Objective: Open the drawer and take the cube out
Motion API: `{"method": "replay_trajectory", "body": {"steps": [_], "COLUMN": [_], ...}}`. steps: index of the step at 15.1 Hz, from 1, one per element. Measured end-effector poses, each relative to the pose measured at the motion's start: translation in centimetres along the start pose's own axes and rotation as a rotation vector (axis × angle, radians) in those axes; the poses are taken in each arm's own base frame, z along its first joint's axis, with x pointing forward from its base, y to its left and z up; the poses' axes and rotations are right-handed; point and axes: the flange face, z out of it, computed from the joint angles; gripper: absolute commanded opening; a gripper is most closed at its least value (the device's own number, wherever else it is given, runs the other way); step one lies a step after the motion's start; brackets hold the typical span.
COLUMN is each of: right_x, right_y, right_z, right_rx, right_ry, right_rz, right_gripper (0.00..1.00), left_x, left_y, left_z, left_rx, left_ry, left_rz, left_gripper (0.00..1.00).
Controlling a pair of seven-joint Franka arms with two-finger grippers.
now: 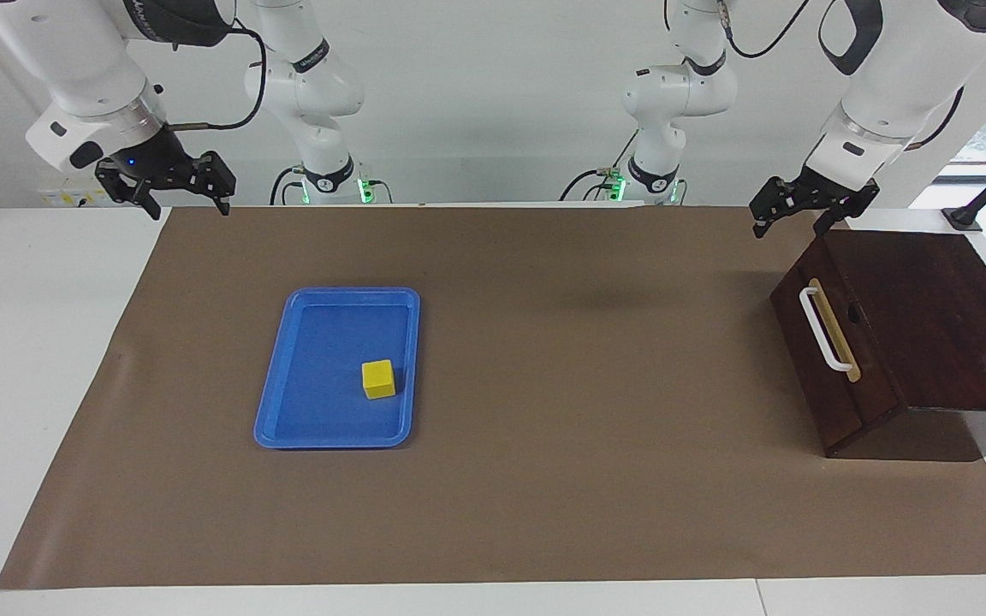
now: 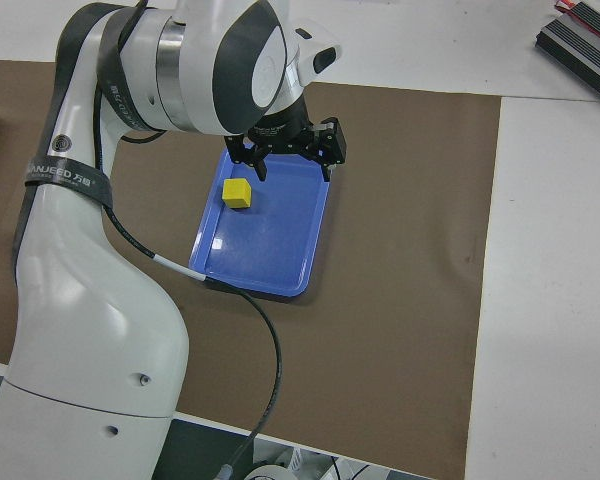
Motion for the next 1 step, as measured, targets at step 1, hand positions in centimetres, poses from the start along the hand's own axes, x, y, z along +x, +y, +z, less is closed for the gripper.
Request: {"method": "replay_trajectory", "body": {"steps": [1], "right_x": [0.00], "right_y": [-0.01], "right_z": [0.00], "right_rx": [0.000], "right_ry": [0.000], "right_rz": [0.000], "right_gripper": [1.00], "left_x": [-0.01], "left_y": [0.00], "left_z": [0.01], "left_rx": [0.000], "left_ry": [-0.001], "left_rz": [0.000], "left_gripper": [1.00]}}
